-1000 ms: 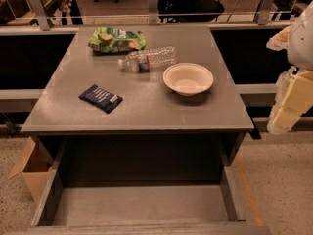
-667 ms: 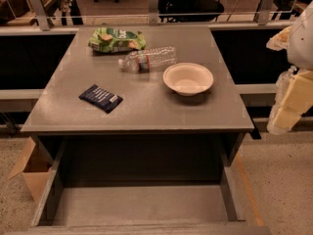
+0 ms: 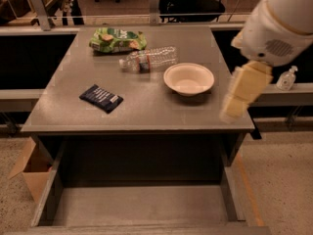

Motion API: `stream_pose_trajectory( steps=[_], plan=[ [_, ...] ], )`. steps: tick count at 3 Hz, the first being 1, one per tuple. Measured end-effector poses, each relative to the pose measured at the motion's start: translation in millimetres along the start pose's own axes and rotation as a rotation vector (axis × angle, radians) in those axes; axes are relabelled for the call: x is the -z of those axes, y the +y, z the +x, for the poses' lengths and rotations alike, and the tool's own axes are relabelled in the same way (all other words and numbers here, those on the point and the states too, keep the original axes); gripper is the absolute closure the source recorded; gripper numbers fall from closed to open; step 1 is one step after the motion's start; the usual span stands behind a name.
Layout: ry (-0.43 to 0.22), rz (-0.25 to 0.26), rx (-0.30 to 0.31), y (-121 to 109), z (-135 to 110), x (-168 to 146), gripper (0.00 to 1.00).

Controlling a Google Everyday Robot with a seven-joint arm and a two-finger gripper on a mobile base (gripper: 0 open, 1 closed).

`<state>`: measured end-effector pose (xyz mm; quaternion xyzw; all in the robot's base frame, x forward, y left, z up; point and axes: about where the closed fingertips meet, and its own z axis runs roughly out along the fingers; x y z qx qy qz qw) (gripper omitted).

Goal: Place rxbar blueberry into top drawer

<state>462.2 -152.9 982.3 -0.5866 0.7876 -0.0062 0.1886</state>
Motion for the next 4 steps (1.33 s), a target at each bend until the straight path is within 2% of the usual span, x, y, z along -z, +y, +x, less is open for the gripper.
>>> stream_pose_trajectory(
  steps=[1, 2, 3, 4],
  plan=[
    [-0.030, -0.051, 0.005, 8.7, -65.9, -26.7, 0.00],
    [-0.059, -0.076, -0.010, 20.6, -123.7, -59.0, 0.00],
    [-0.059, -0.076, -0.010, 20.6, -123.8, -59.0, 0.00],
    [-0.075, -0.098, -0.010, 17.9, -132.2, -77.6, 0.00]
  ],
)
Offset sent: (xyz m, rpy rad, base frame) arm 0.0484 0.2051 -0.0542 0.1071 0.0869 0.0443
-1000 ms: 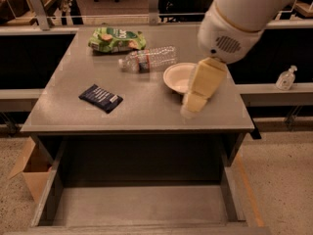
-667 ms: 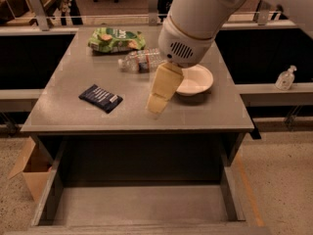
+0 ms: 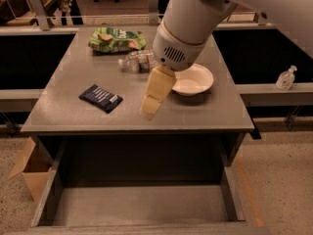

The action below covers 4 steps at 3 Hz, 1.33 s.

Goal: Place rxbar blueberry into top drawer

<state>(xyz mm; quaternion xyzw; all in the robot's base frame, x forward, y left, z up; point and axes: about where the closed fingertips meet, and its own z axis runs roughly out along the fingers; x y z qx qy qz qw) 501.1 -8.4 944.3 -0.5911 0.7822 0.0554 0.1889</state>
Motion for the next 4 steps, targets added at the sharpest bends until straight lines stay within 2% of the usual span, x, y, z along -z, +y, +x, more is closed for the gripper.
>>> stream_pose_trajectory(
  steps=[2, 4],
  plan=[
    [-0.040, -0.060, 0.046, -30.9, -54.5, -70.0, 0.00],
    [-0.073, -0.068, -0.008, -51.7, -100.7, -120.0, 0.00]
  ],
)
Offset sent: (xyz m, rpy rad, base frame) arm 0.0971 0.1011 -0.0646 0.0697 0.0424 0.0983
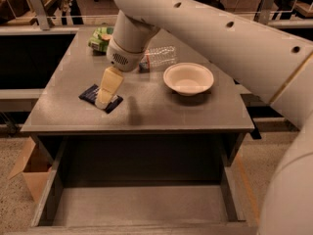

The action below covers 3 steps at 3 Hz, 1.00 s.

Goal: Place rxbar blueberry into top drawer

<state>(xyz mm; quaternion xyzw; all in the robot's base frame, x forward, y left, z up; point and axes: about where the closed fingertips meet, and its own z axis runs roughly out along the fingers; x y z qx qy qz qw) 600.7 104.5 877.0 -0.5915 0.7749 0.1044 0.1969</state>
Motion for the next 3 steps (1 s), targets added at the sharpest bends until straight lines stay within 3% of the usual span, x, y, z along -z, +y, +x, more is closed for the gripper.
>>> stream_pose_trajectory(
  steps=[3],
  plan=[
    [0.070, -0.064, -0.048, 4.1, -14.3, -56.5, 0.00]
  ],
)
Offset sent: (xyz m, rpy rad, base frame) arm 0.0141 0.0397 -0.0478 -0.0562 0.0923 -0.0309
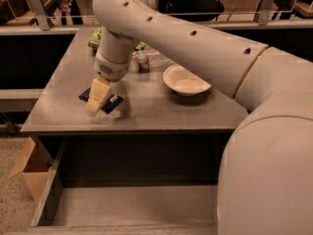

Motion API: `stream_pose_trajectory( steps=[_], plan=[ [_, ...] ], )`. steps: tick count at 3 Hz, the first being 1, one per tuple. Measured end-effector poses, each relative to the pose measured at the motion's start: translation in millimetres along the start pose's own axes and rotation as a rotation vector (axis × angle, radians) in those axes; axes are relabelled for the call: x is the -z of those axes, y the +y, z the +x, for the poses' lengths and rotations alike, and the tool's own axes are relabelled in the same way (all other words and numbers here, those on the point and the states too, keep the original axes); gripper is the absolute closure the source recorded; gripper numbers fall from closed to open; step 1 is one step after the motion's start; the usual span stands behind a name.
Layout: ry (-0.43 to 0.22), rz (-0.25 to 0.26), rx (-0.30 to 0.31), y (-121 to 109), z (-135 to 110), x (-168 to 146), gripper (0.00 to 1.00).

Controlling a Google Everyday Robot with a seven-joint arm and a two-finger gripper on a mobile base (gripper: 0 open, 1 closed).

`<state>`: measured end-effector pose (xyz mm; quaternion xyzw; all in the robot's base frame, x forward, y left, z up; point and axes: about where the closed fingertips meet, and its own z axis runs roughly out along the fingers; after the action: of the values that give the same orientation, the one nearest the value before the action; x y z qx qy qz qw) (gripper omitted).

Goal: Place rxbar blueberry into top drawer

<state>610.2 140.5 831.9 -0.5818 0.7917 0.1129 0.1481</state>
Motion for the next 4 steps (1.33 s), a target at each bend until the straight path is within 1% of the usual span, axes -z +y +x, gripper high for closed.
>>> stream_pose_trajectory(
  steps=[1, 2, 4],
  plan=[
    [0.026, -0.033, -0.016, 3.1, 1.3, -13.0, 0.19],
    [0.035, -0.045, -0.026, 3.6, 1.7, -17.0, 0.41],
    [0.035, -0.045, -0.026, 3.8, -4.4, -1.3, 0.88]
  ],
)
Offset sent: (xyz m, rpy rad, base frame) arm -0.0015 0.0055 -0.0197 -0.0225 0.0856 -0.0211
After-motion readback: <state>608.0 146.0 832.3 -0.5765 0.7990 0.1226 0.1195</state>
